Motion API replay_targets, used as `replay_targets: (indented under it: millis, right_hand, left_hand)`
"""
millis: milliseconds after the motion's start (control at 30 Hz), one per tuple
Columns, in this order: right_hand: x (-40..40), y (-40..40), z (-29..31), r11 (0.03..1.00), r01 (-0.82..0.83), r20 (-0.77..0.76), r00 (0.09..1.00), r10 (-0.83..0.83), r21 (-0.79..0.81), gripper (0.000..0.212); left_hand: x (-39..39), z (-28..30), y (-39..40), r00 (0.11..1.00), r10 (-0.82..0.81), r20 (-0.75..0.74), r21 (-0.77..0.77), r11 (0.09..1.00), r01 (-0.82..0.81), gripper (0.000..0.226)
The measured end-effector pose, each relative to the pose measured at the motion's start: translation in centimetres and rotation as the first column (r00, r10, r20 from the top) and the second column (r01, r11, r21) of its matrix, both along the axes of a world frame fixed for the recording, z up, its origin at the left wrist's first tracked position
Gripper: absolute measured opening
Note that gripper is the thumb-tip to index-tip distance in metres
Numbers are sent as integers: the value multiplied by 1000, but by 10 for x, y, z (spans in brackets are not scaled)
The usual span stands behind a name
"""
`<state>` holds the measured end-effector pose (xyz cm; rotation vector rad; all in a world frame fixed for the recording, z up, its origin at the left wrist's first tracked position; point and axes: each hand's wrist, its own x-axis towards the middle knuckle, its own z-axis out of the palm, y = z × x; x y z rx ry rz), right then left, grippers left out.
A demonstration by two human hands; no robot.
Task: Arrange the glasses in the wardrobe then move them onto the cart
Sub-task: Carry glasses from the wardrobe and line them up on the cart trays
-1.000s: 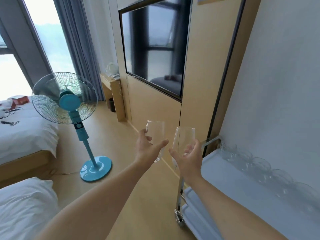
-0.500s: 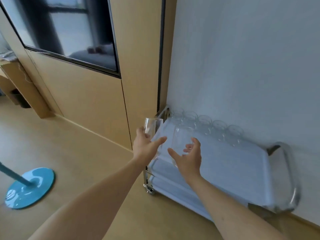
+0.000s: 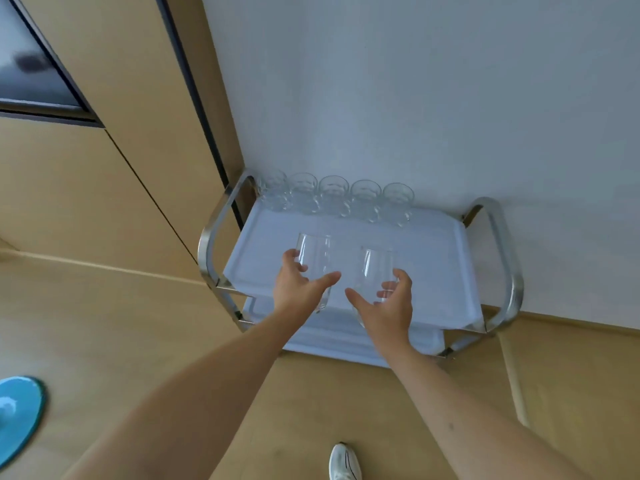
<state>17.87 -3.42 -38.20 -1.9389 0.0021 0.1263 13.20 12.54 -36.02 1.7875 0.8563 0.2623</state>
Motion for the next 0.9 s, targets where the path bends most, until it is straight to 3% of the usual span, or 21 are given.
replay_targets:
  millis: [367, 900]
  right_hand:
    - [23, -32, -61, 999, 19, -138, 990, -22, -29, 95]
    - [-50, -49, -188, 995, 23, -313, 948, -51, -94, 98]
  left_hand:
    - [14, -67, -42, 991, -54, -119, -30, 998, 50, 86]
    - [-41, -196, -45, 951, -120, -284, -111, 990, 91, 97]
